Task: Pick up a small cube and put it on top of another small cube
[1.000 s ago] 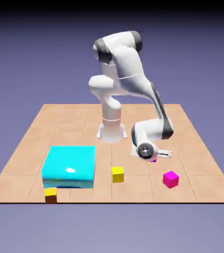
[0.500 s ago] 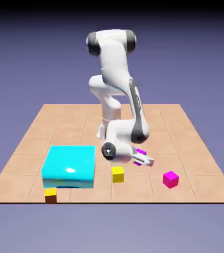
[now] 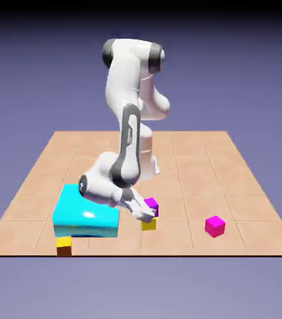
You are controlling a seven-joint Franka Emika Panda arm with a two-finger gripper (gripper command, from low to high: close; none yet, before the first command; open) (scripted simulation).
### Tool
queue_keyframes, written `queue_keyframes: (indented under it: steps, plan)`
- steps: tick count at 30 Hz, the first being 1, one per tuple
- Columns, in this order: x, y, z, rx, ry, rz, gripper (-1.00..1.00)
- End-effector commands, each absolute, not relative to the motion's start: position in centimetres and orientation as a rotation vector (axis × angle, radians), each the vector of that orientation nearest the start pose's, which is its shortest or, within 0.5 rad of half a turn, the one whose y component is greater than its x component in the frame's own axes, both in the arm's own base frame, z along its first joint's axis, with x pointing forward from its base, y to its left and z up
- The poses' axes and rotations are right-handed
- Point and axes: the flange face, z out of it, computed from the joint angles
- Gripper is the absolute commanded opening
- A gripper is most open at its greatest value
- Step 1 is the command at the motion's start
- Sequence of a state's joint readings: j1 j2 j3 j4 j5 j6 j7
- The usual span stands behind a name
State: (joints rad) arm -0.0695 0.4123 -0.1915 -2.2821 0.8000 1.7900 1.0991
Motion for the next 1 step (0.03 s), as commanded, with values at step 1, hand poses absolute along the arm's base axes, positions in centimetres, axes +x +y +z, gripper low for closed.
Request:
queue_keyframes:
  steps: [1]
  plan:
    - [44.19, -7.37, 17.04, -1.484, 2.157, 1.395, 1.00]
